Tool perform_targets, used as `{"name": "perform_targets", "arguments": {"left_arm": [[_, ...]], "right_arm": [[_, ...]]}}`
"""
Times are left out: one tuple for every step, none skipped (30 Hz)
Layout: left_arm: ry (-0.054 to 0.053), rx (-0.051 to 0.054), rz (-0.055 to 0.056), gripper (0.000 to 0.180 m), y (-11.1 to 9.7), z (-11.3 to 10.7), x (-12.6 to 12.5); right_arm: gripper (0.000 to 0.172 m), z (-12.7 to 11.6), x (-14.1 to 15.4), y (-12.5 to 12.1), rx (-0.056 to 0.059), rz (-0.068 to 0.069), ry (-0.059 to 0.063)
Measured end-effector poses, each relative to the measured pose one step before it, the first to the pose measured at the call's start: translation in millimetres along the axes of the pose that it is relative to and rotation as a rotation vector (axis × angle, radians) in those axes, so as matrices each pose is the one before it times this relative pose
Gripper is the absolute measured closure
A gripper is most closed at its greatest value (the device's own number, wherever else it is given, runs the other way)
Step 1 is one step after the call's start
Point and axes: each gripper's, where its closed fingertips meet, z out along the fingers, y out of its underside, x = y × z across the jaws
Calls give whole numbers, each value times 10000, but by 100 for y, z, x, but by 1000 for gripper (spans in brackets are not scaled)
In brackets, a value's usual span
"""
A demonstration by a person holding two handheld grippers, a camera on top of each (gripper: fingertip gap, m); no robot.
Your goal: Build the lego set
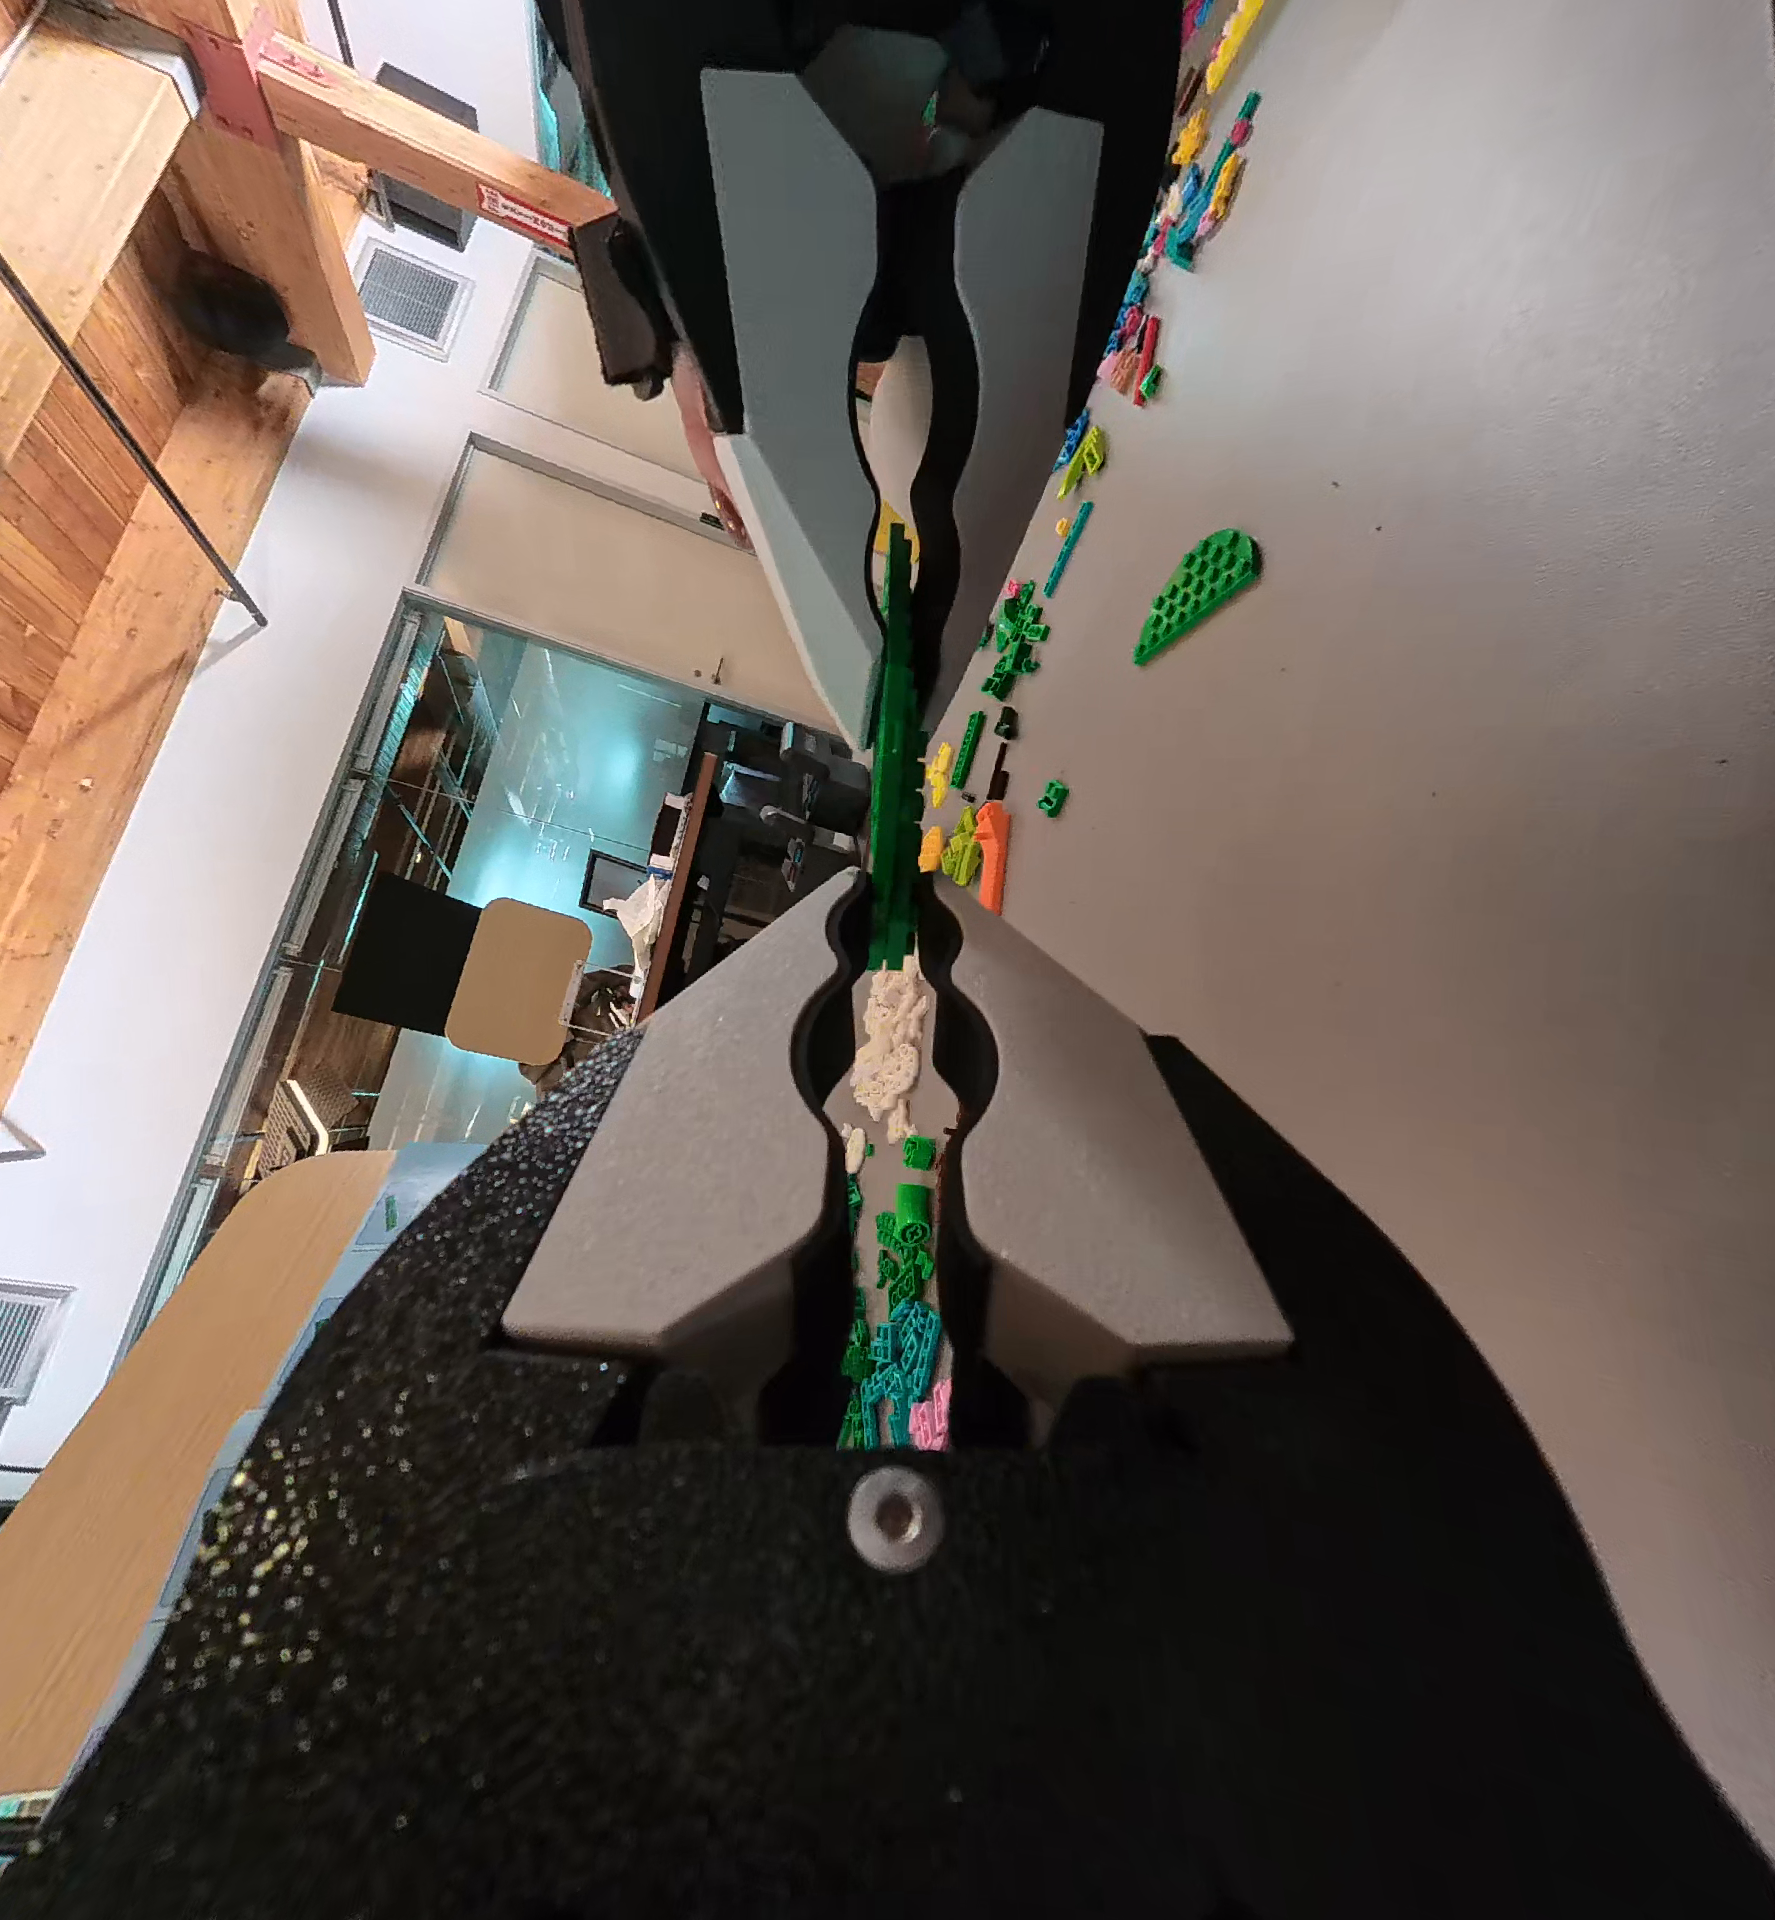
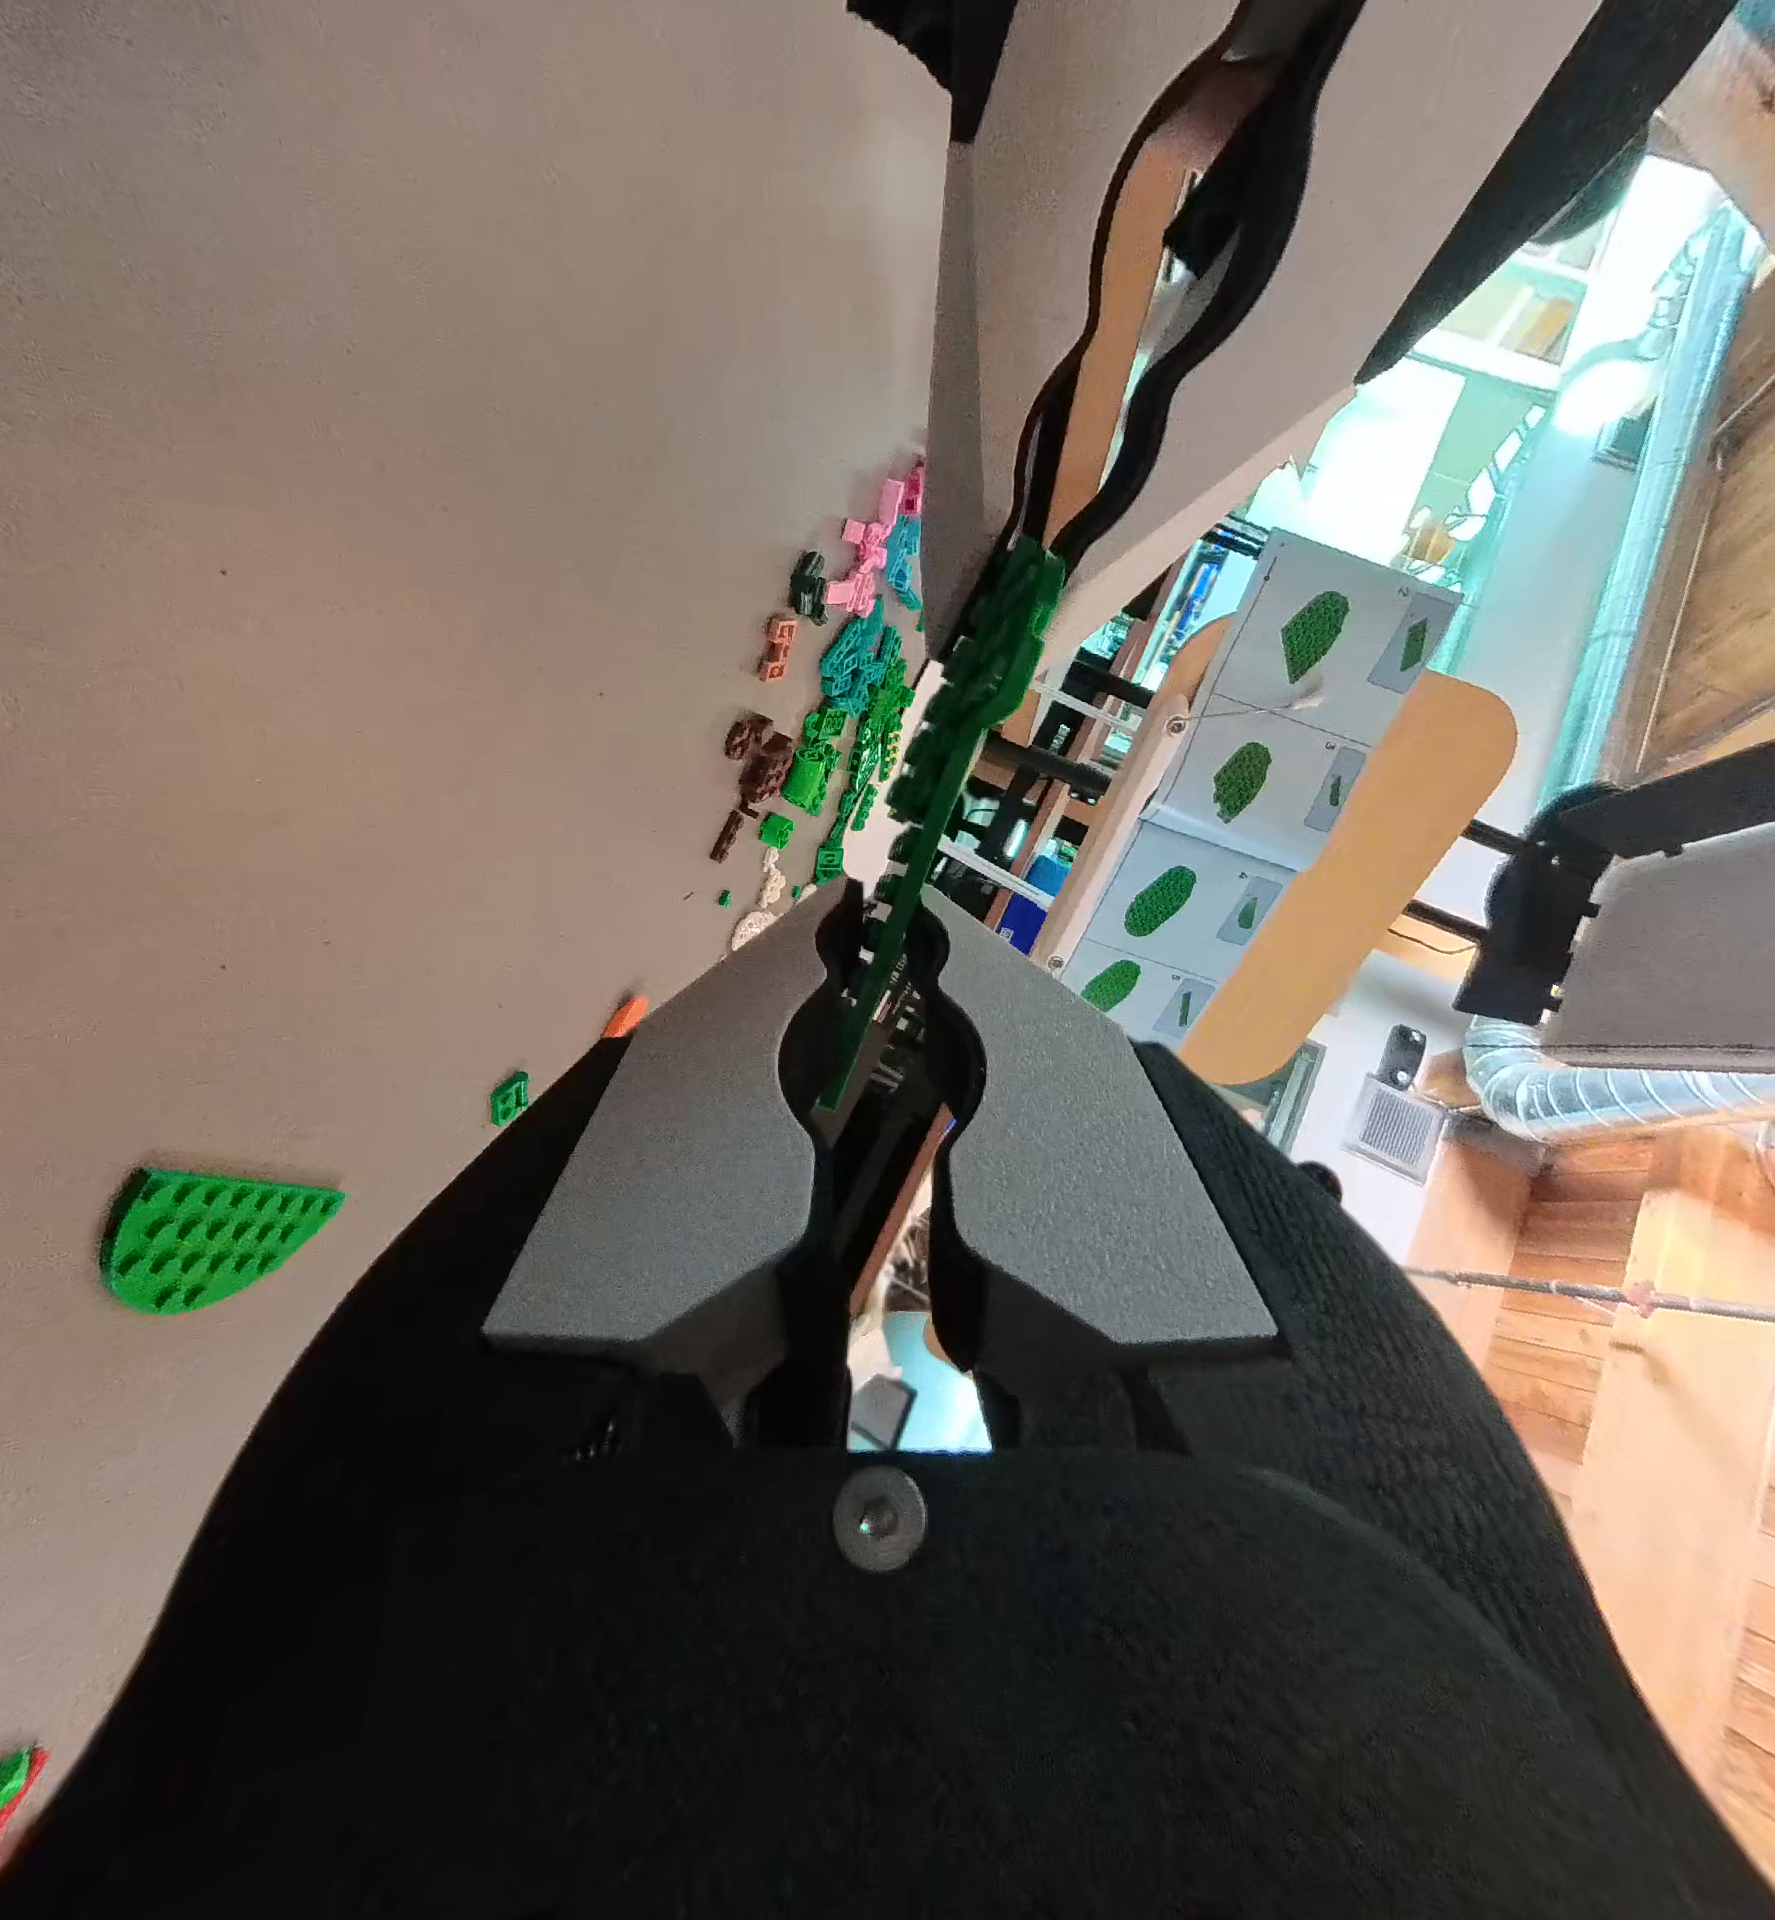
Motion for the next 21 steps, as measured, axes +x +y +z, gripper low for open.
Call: {"name": "perform_targets", "arguments": {"left_arm": [[-21, -8, -12, 175, -3, -9, -57], [-20, -9, -8, 175, -4, 10, -51], [-21, -8, 9, 175, -4, 0, -40], [1, -3, 6, 175, -11, 4, -8], [1, -2, -13, 175, 1, 9, -11], [1, -4, -8, 175, 7, -2, -15], [-1, -15, -13, 175, 15, 19, -14], [-28, -30, -25, 175, 46, 2, -78], [-137, -67, -32, 175, 130, -35, -292], [19, 15, -41, 175, 26, -21, -101], [5, 72, -89, 176, -135, -7, -85], [5, 23, -11, 175, -93, 42, -28], [15, -26, 61, 175, -51, 89, 36], [31, -31, 60, 175, -61, 101, 86], [18, 0, 41, 175, -108, 90, 74], [-6, 28, -10, 175, -155, 68, 28], [0, 16, -58, 175, -110, 39, -14], [-23, 2, -54, 175, -62, 17, -69], [-40, 11, -30, 175, -45, -30, -106], [-22, -6, -48, 175, -21, -19, -102], [3, -47, -54, 175, 36, -6, -57]], "right_arm": [[166, 4, 47, 48, -9, 70, 18], [166, -1, 58, 42, -4, 50, 26], [166, -2, 31, 28, 1, 42, 10], [166, 7, 10, 26, 3, 21, 7], [166, 2, 14, 23, -1, 17, 22], [165, 15, 27, 22, -10, 42, 20], [165, 23, 7, 73, -38, 52, 6], [158, 65, -171, 130, -76, 51, -109], [142, 136, -361, 161, -100, 156, -243], [130, 139, -56, -8, -26, 300, -56], [126, 97, -62, -162, 49, 247, -58], [125, 59, 191, -267, 76, 161, 120], [125, 72, 479, -332, 86, 95, 317], [126, 135, 366, -346, 38, 99, 238], [129, 243, 146, -193, -114, 123, 116], [132, 312, 114, -49, -182, 49, 145], [138, 246, 136, -37, -127, -60, 210], [148, 192, 191, -29, -88, -96, 252], [155, 151, 66, 24, -93, -84, 154], [159, 124, 118, 12, -92, -34, 161], [162, 98, 223, 21, -110, -21, 185]]}}
